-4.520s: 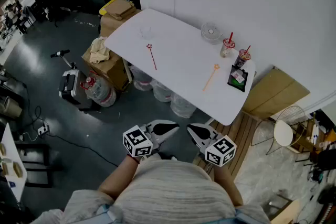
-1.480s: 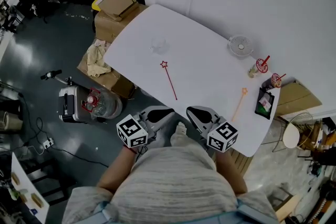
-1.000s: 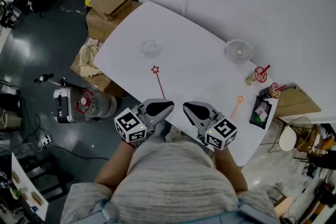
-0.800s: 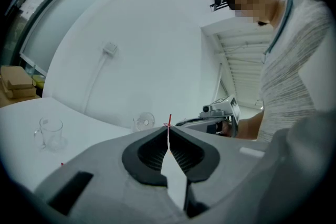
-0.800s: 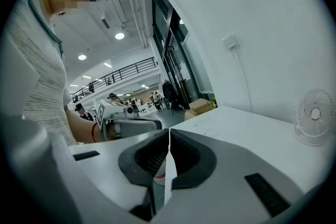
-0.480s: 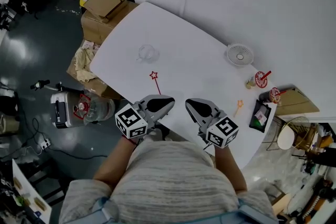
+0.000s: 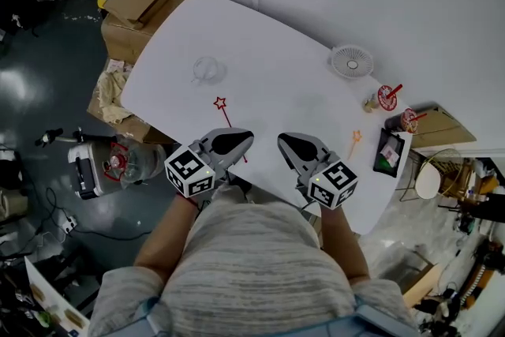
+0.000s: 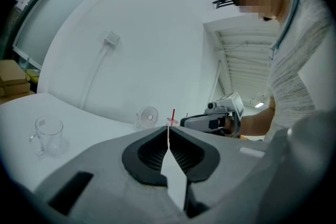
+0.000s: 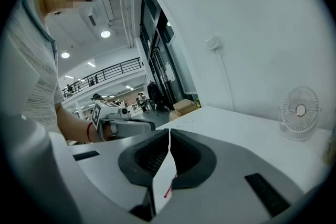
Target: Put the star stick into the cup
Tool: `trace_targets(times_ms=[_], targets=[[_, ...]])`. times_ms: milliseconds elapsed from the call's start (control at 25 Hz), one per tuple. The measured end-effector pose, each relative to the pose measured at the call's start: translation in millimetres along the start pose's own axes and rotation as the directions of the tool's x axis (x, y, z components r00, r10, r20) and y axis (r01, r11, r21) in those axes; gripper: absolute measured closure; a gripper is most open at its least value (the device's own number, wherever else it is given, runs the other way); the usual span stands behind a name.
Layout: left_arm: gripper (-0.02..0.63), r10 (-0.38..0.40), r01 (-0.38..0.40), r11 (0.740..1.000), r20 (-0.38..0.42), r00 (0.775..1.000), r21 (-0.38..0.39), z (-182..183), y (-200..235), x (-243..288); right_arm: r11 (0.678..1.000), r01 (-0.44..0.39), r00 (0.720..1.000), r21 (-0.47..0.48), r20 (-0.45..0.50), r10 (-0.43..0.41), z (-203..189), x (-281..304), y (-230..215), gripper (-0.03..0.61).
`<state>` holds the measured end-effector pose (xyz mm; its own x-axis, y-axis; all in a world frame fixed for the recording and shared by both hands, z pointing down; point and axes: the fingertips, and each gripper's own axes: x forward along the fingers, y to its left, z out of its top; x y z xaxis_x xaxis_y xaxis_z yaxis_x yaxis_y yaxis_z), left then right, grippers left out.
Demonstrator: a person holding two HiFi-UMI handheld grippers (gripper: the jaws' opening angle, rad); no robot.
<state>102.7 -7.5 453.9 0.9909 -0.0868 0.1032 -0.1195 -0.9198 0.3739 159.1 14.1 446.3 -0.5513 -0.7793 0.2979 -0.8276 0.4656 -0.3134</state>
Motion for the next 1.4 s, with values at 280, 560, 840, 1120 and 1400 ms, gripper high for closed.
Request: trace_targets(times_ms=[280,560,840,1120,1400], targets=[[0.594,-0.013,0.012,1.0,-0.021,1.0,-0.027,-13.3,0.1,4.7,0.996,0.085,0.996,0.034,-0.036,-0.083,-25.7,-16.8,-20.7,0.568],[0.594,-0.053,0.051,0.998,-0.058,0.997,-0.039,-27.2,-6.2,21.7,0.978,0.186,0.981,0.091,-0.067,-0.18,-51.5,-43.2,-51.0,0.566],[0.594,-0.078,0.074,0.996,-0.086,0.993,-0.05,-35.9,-10.4,35.8,0.954,0.27,0.962,0.127,-0.084,-0.261,-64.7,-72.5,-77.1,0.566],[0.594,-0.097,0.091,0.994,-0.1,0.99,-0.061,-40.4,-13.7,43.8,0.904,0.382,0.923,0.192,-0.136,-0.361,-92.7,-106.1,-113.5,0.566],[0.594,-0.102,0.095,0.993,-0.117,0.988,-0.069,-45.2,-14.4,45.9,0.835,0.503,0.861,0.224,-0.219,-0.46,-126.4,-139.9,-149.1,0.565]])
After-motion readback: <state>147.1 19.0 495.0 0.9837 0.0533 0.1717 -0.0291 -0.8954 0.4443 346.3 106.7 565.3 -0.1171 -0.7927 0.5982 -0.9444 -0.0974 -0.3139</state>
